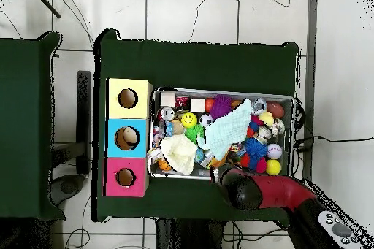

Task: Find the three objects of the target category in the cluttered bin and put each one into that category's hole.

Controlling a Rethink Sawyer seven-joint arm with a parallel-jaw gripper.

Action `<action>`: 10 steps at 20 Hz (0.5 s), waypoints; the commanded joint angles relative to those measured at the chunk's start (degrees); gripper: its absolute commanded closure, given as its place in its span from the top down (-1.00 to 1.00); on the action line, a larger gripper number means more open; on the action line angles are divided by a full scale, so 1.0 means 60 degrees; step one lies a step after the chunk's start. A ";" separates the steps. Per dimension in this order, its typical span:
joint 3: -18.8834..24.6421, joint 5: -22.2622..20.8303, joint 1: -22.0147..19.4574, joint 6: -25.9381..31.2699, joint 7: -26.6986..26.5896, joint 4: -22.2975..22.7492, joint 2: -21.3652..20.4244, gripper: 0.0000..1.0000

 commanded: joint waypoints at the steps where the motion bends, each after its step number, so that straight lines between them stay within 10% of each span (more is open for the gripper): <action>1: -0.0121 -0.0834 0.0052 0.0147 -0.0129 -0.1513 0.0872 1.00; 10: 0.0209 -0.0753 -0.0464 0.0864 -0.0667 -0.1217 0.0388 1.00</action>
